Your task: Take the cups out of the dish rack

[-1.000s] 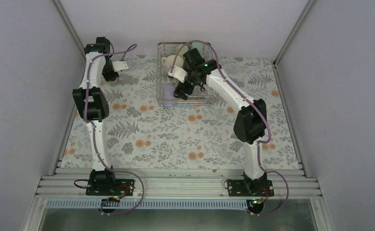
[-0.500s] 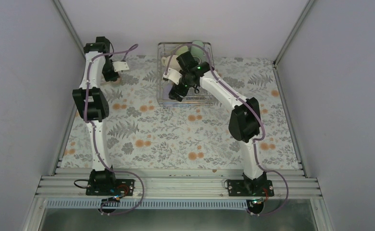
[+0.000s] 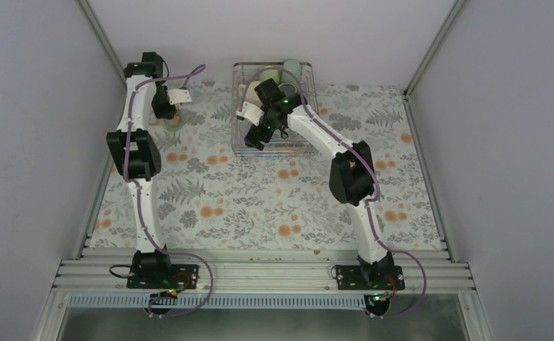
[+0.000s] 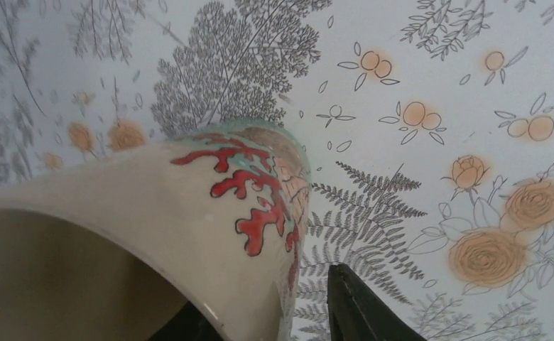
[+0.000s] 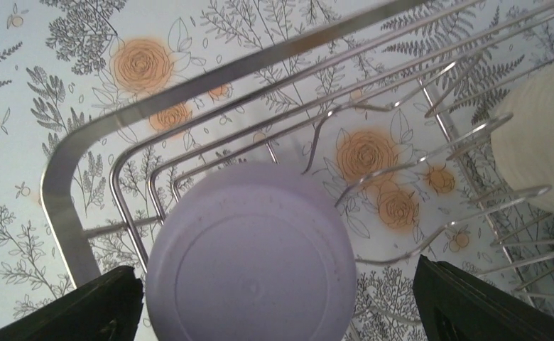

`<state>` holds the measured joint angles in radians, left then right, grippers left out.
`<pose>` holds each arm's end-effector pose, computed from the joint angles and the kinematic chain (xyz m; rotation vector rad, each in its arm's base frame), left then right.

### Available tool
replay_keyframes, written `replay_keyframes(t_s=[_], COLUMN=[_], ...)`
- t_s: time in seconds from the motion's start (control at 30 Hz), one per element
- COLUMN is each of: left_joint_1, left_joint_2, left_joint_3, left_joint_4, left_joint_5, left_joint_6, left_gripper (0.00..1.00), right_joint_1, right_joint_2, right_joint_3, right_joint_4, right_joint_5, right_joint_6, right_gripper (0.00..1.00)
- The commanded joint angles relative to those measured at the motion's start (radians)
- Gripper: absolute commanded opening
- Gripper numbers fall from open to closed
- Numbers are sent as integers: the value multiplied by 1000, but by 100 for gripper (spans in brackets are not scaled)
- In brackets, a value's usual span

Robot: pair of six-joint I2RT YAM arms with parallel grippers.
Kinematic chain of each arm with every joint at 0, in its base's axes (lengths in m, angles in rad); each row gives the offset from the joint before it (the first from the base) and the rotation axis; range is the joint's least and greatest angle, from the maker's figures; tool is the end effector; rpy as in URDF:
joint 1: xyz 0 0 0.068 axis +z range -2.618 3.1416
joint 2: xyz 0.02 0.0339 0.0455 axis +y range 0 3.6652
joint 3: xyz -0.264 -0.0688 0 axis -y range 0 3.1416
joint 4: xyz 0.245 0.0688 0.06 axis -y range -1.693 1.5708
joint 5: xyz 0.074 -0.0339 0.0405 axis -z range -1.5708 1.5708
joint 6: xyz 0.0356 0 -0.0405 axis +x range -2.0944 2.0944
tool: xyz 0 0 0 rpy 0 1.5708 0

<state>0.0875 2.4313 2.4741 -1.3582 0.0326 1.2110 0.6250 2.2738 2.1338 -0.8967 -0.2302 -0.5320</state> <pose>0.4883 0.0417 0.2500 1.5566 2.4618 0.1883 0.3983 0.2974 0.2466 -1.4903 2.1318 0.3333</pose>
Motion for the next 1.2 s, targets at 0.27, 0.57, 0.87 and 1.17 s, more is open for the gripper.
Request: replay_keyframes(t_s=[0.27, 0.57, 0.87, 1.17], left_joint_1=[-20, -19, -39, -72], left_joint_2=[-43, -84, -268, -519], left_joint_3=[77, 122, 56, -322], left_joint_4=[4, 26, 170, 403], left_joint_5=[-21, -30, 219, 872], left_joint_6=[-15, -38, -221, -611], left_gripper=[68, 79, 84, 88], right_joint_1=[16, 15, 3, -42], right_joint_2=[53, 80, -14, -247], right_joint_3=[57, 80, 74, 103], right_joint_4=[44, 26, 33, 42], right_joint_5=[27, 12, -12, 16], right_joint_6=[52, 74, 107, 89], right_gripper=[83, 69, 48, 46])
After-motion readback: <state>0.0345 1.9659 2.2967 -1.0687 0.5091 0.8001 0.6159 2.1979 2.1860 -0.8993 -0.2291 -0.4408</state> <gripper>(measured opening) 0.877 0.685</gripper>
